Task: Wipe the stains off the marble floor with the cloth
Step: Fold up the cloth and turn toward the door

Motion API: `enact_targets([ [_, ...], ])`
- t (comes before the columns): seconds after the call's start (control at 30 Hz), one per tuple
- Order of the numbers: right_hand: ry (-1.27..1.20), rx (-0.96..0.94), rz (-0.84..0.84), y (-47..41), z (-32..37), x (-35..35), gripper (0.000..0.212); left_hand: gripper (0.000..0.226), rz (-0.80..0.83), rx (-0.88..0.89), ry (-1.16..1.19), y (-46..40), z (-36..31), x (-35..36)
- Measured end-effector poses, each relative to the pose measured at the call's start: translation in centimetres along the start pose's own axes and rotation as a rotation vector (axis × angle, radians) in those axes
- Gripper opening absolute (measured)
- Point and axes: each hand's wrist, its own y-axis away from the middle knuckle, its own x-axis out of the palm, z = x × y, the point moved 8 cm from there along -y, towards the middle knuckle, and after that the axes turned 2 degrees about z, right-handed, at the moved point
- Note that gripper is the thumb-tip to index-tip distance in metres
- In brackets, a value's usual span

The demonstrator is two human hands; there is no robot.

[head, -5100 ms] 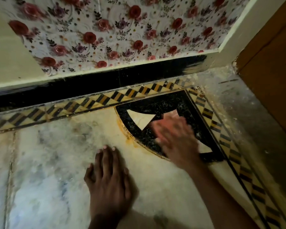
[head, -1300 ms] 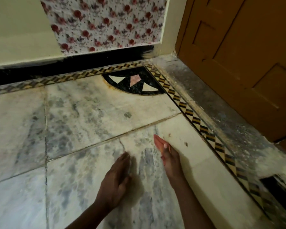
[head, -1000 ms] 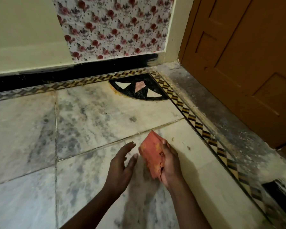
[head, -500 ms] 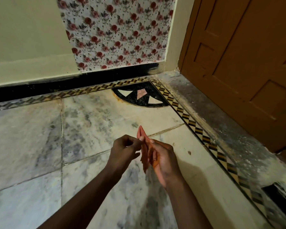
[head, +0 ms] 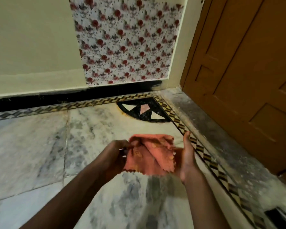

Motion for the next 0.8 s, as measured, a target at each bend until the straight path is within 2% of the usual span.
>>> enact_targets([
  [0.07,-0.079,0.215,-0.009,1.0,-5.5,-0.9,0.112,0.017,-0.036,-0.094,-0.029,-0.7,2.5,-0.9],
  [0.13,-0.146,0.303,0.039,1.7,-8.9,-1.4,0.107,0.020,-0.068,-0.126,-0.126,-1.5,4.8,-2.5],
  [0.2,-0.206,0.262,0.055,1.2,-9.4,-2.3,0.089,0.017,-0.078,-0.122,-0.249,-1.8,6.4,-3.6],
  [0.23,-0.225,0.212,0.041,0.9,-8.8,-2.8,0.074,0.017,-0.047,-0.117,-0.253,-1.8,6.9,-3.4],
  [0.27,-0.286,0.188,0.043,0.5,-8.4,-3.2,0.068,0.019,-0.007,-0.124,-0.225,-2.0,7.5,-3.1],
  [0.37,-0.321,0.192,0.043,-0.5,-9.1,-3.3,0.087,0.024,0.078,-0.103,-0.122,-2.2,8.2,-2.0],
  [0.43,-0.209,0.266,0.021,0.1,-11.7,-2.7,0.097,0.022,0.061,-0.107,-0.091,-2.3,9.2,-2.2],
  [0.5,-0.211,0.383,0.087,0.7,-15.0,-1.9,0.102,0.019,0.020,-0.151,-0.130,-2.2,11.0,-2.9],
  [0.57,-0.259,0.357,0.124,0.5,-16.3,-1.8,0.091,0.019,-0.014,-0.195,-0.207,-2.0,12.7,-3.6],
  [0.63,-0.252,0.270,0.089,0.3,-15.9,-2.2,0.072,0.018,-0.033,-0.209,-0.270,-1.9,13.7,-4.2],
  [0.73,-0.069,0.201,-0.046,-0.3,-15.5,-3.6,0.050,0.007,0.004,-0.199,-0.334,-1.6,14.0,-4.0],
  [0.8,0.075,0.131,-0.074,-0.3,-14.8,-4.3,0.037,0.005,-0.004,-0.172,-0.344,-1.4,13.9,-3.7],
])
